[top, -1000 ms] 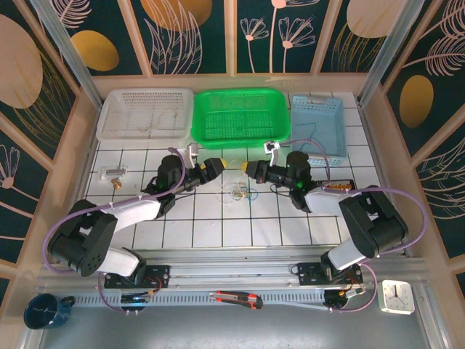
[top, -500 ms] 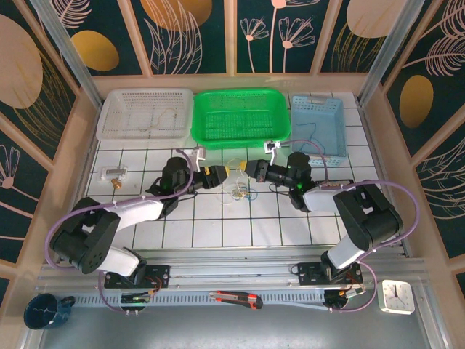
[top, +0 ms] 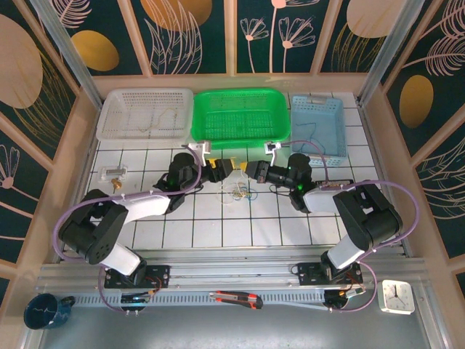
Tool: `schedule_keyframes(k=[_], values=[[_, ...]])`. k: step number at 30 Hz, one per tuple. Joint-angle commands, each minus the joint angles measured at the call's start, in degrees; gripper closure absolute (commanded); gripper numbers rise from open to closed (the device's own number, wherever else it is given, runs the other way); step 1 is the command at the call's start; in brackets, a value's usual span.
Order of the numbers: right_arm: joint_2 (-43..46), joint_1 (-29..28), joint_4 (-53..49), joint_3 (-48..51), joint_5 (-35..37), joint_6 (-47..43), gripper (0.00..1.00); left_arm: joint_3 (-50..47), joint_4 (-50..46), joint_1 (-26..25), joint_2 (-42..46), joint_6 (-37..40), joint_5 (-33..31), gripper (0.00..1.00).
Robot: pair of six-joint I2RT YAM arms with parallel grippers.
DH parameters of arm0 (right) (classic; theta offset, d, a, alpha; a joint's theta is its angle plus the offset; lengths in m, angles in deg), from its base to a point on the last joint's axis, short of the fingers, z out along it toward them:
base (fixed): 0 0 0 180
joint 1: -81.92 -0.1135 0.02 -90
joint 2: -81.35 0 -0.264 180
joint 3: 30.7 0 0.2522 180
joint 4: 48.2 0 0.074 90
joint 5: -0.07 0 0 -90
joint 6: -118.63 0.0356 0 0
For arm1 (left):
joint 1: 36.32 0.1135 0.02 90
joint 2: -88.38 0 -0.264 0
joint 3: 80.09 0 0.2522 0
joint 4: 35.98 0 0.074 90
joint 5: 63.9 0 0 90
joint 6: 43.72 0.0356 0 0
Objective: Untangle the cables
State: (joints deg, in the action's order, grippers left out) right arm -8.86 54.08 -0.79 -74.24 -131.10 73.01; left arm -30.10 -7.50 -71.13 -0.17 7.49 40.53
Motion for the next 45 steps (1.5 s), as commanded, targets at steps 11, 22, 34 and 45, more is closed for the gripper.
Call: schedule_keyframes(k=[11,22,34,45], values=[[0.3,0.1,5.6,0.8,-2.2,2.6,1.00,0.3,14.8,-1.1,-7.6,-2.6,1.3,0.34],[-0.6,0.1,6.4,0.8,-2.0,2.9,1.00,-3.5,19.4,-1.9,-7.3,-4.9,4.6,0.34],[-1.7,0.2,7.3,0.8,-1.8,3.2,1.00,-8.3,25.4,-1.9,-4.3,-10.9,7.4,0.35],[-2.4,0.2,9.1,1.1,-2.1,4.1,1.00,-8.3,32.3,-2.0,-6.7,-18.6,9.4,0.31]])
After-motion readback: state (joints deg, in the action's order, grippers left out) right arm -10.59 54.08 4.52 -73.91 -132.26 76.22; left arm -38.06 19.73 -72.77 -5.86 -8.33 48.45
